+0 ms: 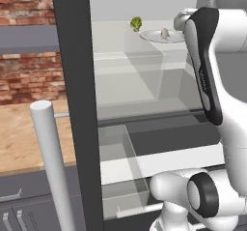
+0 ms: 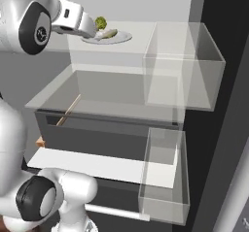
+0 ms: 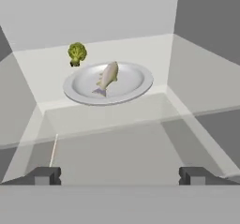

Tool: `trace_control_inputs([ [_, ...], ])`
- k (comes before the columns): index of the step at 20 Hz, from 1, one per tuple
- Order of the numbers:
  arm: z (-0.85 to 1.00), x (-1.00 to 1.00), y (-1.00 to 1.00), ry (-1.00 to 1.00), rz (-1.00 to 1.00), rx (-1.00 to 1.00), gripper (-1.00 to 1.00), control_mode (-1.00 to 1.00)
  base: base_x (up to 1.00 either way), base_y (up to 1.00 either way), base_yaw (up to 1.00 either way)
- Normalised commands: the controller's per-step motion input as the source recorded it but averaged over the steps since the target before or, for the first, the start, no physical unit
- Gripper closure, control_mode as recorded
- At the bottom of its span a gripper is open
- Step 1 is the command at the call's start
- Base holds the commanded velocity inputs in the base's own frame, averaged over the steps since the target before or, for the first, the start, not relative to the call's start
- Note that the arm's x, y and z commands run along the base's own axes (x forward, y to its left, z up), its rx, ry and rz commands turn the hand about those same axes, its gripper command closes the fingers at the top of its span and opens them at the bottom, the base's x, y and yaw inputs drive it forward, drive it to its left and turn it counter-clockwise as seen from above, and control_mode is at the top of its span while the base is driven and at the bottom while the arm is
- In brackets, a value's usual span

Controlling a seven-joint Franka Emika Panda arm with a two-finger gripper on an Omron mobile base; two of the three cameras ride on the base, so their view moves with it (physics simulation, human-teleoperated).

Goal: Retrieve the fish from the fridge and place it on the saucepan with marinade on the stove.

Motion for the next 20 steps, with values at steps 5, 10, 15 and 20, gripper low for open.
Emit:
trace_control_inputs([
  [5, -0.15, 0.68, 0.0, 0.12, 0.0, 0.0, -1.0, -1.0, 0.0, 0.0, 0.0],
  [10, -0.19, 0.68, 0.0, 0.09, 0.0, 0.0, -1.0, -1.0, 0.0, 0.0, 0.0],
  [15, -0.15, 0.69, 0.0, 0.01, 0.0, 0.0, -1.0, -1.0, 0.0, 0.0, 0.0],
  [20, -0.14, 0.71, 0.0, 0.0, 0.0, 0.0, -1.0, -1.0, 0.0, 0.0, 0.0],
])
